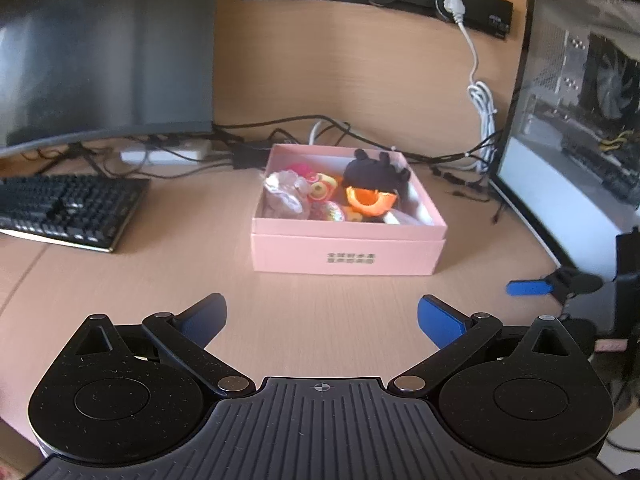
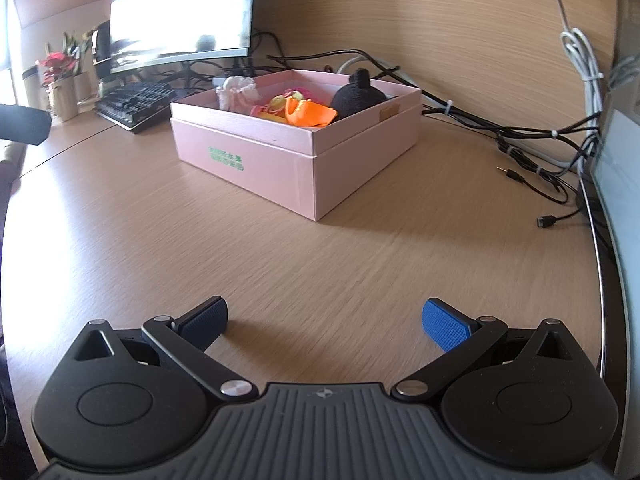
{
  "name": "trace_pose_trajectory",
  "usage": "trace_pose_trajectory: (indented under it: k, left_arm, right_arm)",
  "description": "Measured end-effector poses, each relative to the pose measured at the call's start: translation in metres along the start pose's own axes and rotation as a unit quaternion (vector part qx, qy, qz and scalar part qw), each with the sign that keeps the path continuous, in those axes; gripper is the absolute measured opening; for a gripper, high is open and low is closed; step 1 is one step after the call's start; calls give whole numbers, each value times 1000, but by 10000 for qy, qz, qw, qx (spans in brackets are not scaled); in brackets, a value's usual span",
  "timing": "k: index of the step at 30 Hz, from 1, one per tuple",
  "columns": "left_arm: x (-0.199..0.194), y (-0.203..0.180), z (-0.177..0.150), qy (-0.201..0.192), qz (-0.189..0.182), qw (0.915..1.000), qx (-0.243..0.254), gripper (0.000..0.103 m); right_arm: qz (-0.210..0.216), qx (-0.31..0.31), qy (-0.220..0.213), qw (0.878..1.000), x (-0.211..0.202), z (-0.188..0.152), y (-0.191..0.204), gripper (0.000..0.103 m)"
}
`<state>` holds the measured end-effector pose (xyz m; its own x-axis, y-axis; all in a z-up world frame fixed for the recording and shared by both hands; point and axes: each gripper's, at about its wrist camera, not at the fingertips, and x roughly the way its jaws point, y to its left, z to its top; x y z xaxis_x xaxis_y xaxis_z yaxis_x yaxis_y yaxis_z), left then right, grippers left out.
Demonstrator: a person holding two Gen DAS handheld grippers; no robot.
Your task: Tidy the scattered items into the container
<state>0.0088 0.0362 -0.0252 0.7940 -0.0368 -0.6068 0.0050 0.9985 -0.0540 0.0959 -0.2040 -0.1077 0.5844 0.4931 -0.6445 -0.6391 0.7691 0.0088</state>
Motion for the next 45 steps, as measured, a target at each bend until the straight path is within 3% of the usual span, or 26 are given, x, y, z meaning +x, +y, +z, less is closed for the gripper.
trace_pose_trajectory:
  k: [45]
  left_arm:
    - [12,-1,-1,346,-83,9994,-46,103]
  right_arm:
    - [14,-12,-2,10000,1,-1,0,103]
